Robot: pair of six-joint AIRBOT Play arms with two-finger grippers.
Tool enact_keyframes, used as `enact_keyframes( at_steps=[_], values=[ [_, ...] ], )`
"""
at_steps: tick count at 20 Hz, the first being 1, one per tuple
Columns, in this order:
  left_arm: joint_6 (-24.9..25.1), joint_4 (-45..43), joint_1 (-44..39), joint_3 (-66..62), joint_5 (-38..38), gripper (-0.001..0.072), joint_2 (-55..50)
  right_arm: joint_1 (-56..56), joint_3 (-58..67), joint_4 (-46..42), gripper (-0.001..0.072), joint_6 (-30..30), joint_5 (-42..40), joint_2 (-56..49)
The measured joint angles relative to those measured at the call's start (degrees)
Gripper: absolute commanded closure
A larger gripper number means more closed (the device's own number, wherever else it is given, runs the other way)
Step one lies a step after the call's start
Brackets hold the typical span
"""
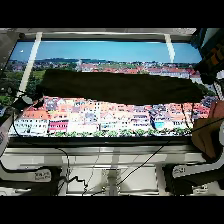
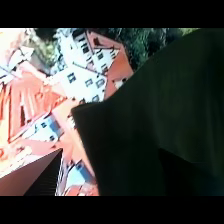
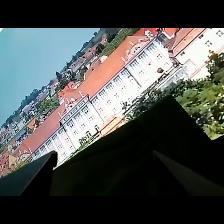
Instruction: Fold the clothes and pants, and hang the long-sleeved shirts on hangers.
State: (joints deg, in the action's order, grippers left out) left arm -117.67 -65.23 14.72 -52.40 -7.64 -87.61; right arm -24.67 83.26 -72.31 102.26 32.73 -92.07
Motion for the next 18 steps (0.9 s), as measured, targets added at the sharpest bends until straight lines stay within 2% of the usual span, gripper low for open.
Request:
enact_keyframes(
  at_steps=[7,8,11,12,14,15,16,18],
  values=[
    [0.0,0.2,-1.7,-10.2,2.3,0.0015,-9.9,0.0,0.0,0.0,0.0047,-3.1,6.4,4.3],
    [0.0,0.2,-1.9,-11.3,2.6,0.0142,-11.0,0.0,0.0,0.0,0.0047,-3.5,7.0,5.0],
    [0.0,0.3,-2.5,-13.7,1.9,0.0626,-13.6,0.0,0.0,0.2,0.0050,-4.2,8.9,8.1],
    [0.0,0.4,-2.6,-14.3,1.5,0.0685,-13.9,0.0,0.0,0.2,0.0076,-4.7,9.5,9.1],
    [0.0,0.3,-2.8,-15.6,1.7,0.0686,-13.8,0.0,0.0,0.4,0.0399,-5.3,10.2,11.1],
    [0.7,-0.6,-2.9,-16.2,1.6,0.0687,-13.1,0.0,0.0,0.8,0.0470,-5.5,10.5,12.0],
    [1.9,-2.2,-3.1,-16.7,1.6,0.0687,-11.9,0.1,0.0,1.6,0.0490,-5.7,10.7,12.7],
    [4.7,-6.4,-3.6,-17.2,0.8,0.0686,-8.8,0.6,0.0,4.3,0.0676,-6.1,10.8,13.6]
  ],
)
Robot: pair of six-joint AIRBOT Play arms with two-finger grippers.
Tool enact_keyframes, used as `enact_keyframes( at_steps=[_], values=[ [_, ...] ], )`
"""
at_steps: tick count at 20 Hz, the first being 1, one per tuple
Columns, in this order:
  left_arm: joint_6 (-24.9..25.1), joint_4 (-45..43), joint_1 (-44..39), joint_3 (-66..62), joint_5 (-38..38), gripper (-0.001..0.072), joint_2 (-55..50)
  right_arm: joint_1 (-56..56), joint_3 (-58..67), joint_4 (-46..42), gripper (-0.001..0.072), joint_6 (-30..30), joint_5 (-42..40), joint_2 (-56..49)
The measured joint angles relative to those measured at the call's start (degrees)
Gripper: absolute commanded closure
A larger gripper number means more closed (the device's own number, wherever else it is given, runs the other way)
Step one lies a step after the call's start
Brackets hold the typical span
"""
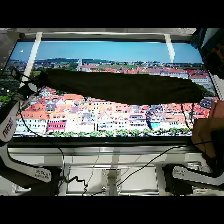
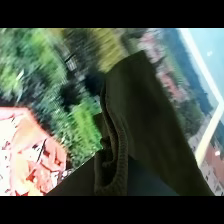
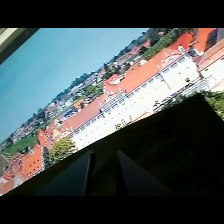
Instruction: Fold the clothes and pants, and hang the long-sleeved shirts on hangers.
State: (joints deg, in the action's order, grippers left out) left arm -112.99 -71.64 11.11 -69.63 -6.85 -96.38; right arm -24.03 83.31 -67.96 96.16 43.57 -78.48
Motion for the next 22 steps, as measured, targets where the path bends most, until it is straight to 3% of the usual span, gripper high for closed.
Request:
enact_keyframes(
  at_steps=[7,14,22],
  values=[
    [3.8,-14.8,-1.9,-0.6,-7.4,0.0686,14.6,12.6,0.0,6.2,0.0681,-9.5,-2.6,-0.1],
    [7.6,-19.0,-7.5,-0.7,-11.1,0.0685,24.9,33.5,3.3,8.5,0.0682,-6.3,-4.0,-10.3],
    [8.9,-19.6,-14.6,-0.7,-12.0,0.0685,31.6,54.4,22.8,13.0,0.0682,-1.0,0.5,-32.7]
  ],
)
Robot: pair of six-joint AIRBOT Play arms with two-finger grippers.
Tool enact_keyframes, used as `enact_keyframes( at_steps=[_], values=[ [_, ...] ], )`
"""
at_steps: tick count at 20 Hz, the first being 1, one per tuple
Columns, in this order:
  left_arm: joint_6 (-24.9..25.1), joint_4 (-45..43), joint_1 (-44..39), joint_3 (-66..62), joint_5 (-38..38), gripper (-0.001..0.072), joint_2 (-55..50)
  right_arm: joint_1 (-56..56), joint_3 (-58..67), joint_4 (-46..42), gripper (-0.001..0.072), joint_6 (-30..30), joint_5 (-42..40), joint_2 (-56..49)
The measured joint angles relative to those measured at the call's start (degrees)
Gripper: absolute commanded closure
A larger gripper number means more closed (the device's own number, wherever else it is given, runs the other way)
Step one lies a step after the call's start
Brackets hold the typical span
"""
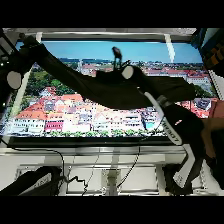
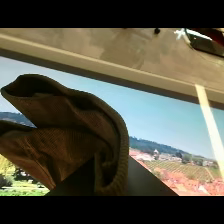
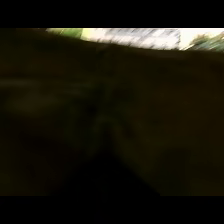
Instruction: Fold the clothes and pants, and hang the long-sleeved shirts on hangers.
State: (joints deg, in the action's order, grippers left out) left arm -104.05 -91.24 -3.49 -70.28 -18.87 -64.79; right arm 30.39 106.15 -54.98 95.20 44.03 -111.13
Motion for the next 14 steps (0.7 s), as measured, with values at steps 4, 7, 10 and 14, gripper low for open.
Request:
enact_keyframes(
  at_steps=[4,7,10,14],
  values=[
    [0.1,0.0,-2.1,0.0,-0.1,0.0685,0.2,6.3,7.4,3.7,0.0682,1.2,2.4,-8.2],
    [0.1,-0.1,-2.8,0.0,-0.1,0.0685,-0.7,8.8,9.2,5.3,0.0681,1.5,2.5,-10.8],
    [0.0,1.0,-3.2,0.0,0.0,0.0685,-1.9,8.8,9.9,5.8,0.0680,1.7,3.1,-11.6],
    [0.0,5.4,-6.0,0.0,0.2,0.0685,-3.8,3.3,10.3,2.4,0.0680,1.7,8.2,-10.2]
  ],
)
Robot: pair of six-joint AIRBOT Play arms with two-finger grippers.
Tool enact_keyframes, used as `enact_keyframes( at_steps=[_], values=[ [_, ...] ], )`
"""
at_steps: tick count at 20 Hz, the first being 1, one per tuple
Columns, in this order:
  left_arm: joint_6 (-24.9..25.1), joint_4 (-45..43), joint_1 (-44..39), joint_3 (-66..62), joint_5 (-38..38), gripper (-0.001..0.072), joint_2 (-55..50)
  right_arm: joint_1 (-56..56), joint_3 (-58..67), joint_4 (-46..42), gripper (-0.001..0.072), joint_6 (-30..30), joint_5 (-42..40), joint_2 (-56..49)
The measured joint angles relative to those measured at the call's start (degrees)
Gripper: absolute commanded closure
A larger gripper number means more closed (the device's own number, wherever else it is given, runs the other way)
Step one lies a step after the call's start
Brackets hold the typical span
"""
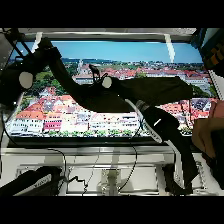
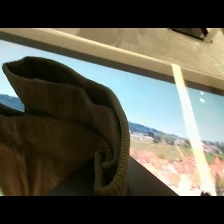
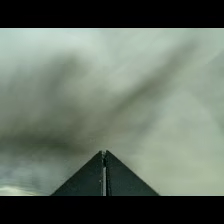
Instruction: Fold the clothes and pants, and hang the long-sleeved shirts on hangers.
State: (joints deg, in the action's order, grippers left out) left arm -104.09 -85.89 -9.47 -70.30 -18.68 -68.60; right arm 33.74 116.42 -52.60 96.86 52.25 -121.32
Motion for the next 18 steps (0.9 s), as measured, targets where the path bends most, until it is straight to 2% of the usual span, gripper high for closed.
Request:
enact_keyframes(
  at_steps=[5,10,11,12,13,14,16,18],
  values=[
    [1.9,2.1,-10.6,0.0,0.5,0.0685,-4.7,-13.3,0.0,-6.8,0.0679,0.0,10.6,5.7],
    [4.6,2.6,-21.4,0.0,2.2,0.0685,-12.9,-26.8,0.0,-8.7,0.0679,-0.1,18.0,12.7],
    [5.0,2.7,-23.2,0.0,2.3,0.0662,-14.4,-28.9,0.0,-8.9,0.0679,-0.2,18.8,14.0],
    [5.1,2.7,-24.9,0.0,2.6,0.0480,-15.8,-30.6,0.1,-9.0,0.0678,-0.2,19.3,15.0],
    [5.1,2.5,-26.2,0.0,2.7,0.0113,-17.1,-32.2,0.1,-9.1,0.0678,-0.2,20.0,15.8],
    [5.2,2.0,-27.1,0.0,2.7,0.0014,-18.0,-33.4,0.1,-9.1,0.0678,-0.3,20.5,16.4],
    [5.3,1.2,-28.1,0.0,1.3,0.0009,-18.8,-35.1,0.0,-9.3,0.0679,-0.4,21.7,17.2],
    [5.5,0.8,-27.4,0.0,-3.3,0.0010,-17.8,-36.0,0.0,-10.2,0.0678,-0.4,22.9,17.6]
  ],
)
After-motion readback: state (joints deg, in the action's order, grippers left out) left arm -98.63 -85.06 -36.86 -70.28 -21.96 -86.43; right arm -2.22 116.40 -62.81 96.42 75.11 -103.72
